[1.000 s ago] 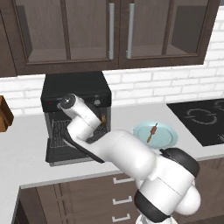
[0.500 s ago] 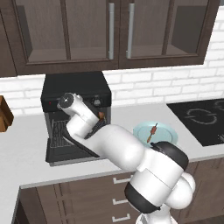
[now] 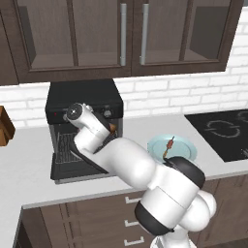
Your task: Pick up the kebab skewer and baguette bread, and place them inside the toaster oven. Close the toaster oven door and start by setting the timer.
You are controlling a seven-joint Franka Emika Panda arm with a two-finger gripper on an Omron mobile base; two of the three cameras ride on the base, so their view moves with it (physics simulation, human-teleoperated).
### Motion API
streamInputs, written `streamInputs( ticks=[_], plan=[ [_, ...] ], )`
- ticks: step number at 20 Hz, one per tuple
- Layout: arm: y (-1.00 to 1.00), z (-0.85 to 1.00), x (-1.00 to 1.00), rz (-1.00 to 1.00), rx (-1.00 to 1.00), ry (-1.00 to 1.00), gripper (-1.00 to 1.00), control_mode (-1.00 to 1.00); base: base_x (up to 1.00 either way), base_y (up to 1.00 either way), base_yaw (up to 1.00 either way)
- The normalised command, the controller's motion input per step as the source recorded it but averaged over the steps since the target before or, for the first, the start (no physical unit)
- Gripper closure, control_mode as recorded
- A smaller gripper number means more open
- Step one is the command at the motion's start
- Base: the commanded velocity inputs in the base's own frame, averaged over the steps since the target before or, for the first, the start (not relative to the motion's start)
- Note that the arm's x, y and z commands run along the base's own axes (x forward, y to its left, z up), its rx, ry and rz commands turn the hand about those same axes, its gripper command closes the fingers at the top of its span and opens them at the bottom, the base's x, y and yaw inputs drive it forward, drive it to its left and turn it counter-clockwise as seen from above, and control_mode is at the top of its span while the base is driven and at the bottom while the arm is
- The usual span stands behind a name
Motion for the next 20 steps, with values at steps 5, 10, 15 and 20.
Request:
streamInputs(
  ticks=[5, 10, 15, 20],
  plan=[
    [0.0, -0.23, 0.02, -0.05, 0.06, 0.0, 1.0, -1.0, 0.0, 0.0, 0.0],
    [0.0, -0.23, 0.02, -0.08, 0.09, 0.0, 1.0, -1.0, 0.0, 0.0, 0.0],
    [-0.2, -0.12, -0.07, -0.02, 0.07, 0.0, 1.0, -1.0, 0.0, 0.0, 0.0],
    [-0.2, -0.1, -0.39, 0.0, 0.04, -0.01, 1.0, -1.0, 0.0, 0.0, 0.0]
  ],
)
